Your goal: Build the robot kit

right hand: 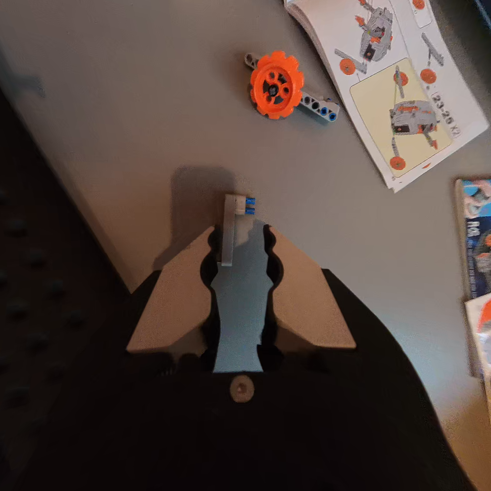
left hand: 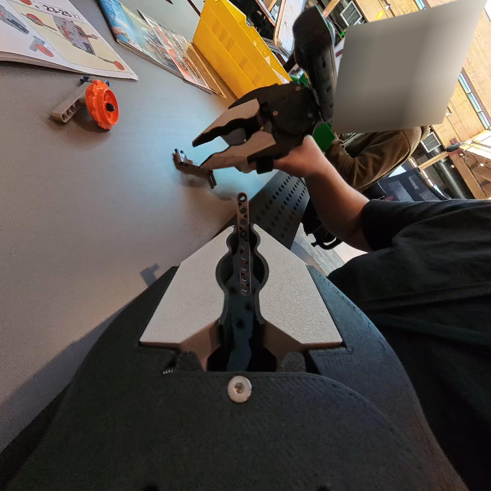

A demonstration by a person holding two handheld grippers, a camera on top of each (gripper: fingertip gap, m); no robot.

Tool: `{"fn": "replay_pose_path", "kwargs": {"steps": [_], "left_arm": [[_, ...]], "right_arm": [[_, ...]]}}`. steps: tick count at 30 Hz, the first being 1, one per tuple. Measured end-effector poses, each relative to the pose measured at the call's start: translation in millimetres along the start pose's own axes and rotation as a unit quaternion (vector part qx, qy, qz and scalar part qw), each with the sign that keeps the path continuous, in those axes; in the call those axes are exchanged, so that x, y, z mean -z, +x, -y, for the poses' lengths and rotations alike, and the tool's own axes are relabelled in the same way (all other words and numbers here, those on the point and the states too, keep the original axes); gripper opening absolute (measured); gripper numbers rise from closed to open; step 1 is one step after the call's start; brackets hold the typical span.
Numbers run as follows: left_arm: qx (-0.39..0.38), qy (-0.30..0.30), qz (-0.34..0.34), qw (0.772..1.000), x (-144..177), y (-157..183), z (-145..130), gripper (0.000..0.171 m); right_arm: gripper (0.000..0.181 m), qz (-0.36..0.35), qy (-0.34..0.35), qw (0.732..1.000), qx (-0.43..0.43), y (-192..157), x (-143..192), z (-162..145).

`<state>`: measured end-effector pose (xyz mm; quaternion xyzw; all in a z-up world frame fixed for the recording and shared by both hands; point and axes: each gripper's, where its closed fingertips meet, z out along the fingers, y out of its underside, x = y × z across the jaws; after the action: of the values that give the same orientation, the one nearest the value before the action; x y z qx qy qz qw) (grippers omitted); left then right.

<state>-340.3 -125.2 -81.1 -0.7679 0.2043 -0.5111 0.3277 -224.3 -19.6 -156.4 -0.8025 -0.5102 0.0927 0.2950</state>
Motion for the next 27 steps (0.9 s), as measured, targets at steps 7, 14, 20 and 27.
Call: {"fn": "replay_pose_path", "kwargs": {"steps": [7,14,20,27], "left_arm": [[0.001,0.009,0.004,1.0,-1,6,0,0.005],[-0.001,0.006,0.0,1.0,1,11,-5,0.006],[0.003,0.014,0.001,1.0,5,10,-5,0.006],[0.015,0.084,-0.018,0.996,18,4,29,0.005]], "right_arm": [[0.008,-0.044,-0.08,0.995,0.042,-9,-8,-2],[0.007,0.023,-0.156,0.987,0.003,-8,-10,-3],[0.007,0.054,-0.207,0.977,0.005,-8,-11,-4],[0.006,0.097,-0.187,0.977,0.022,-14,-12,2]]}}
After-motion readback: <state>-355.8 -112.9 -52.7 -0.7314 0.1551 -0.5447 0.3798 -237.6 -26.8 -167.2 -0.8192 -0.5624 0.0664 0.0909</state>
